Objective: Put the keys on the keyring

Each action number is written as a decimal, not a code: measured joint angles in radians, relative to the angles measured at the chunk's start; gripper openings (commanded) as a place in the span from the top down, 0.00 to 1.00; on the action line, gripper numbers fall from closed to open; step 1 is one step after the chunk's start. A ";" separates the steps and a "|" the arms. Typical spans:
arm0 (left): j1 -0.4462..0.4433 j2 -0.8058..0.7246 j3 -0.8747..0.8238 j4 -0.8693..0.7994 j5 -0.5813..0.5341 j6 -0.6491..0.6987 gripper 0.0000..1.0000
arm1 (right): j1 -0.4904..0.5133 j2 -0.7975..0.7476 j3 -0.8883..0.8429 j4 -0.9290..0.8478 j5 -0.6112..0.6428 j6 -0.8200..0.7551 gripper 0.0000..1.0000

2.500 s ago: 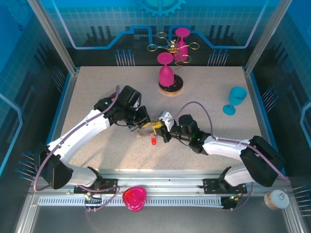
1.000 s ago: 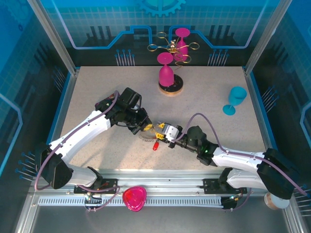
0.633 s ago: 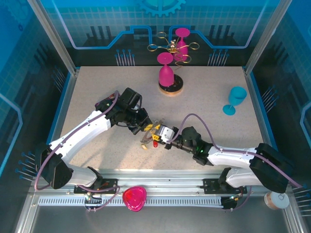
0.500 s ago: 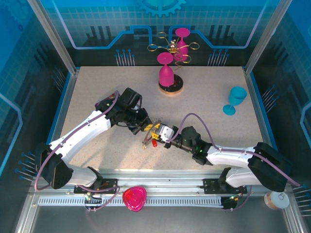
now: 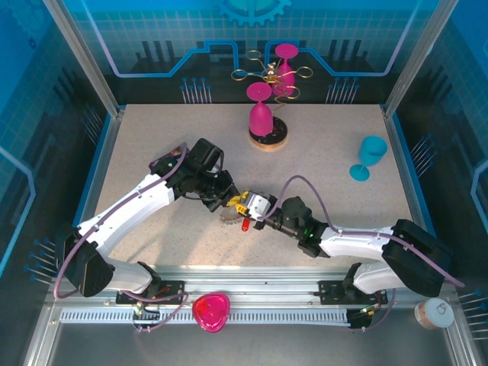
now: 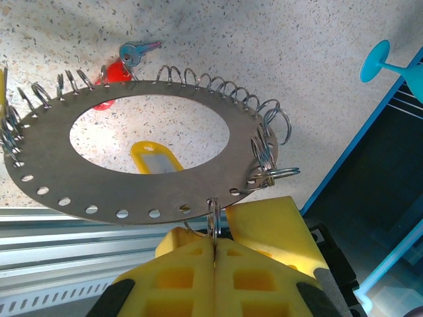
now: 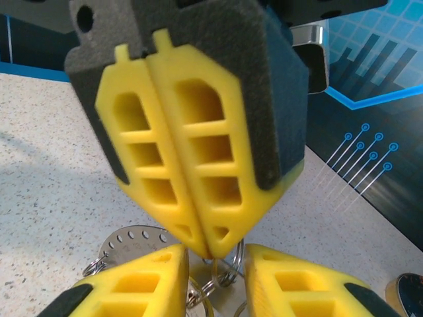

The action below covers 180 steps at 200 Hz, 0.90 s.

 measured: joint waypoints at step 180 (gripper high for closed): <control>0.000 -0.059 -0.043 0.078 -0.093 0.062 0.25 | -0.013 0.026 0.003 -0.030 -0.012 -0.043 1.00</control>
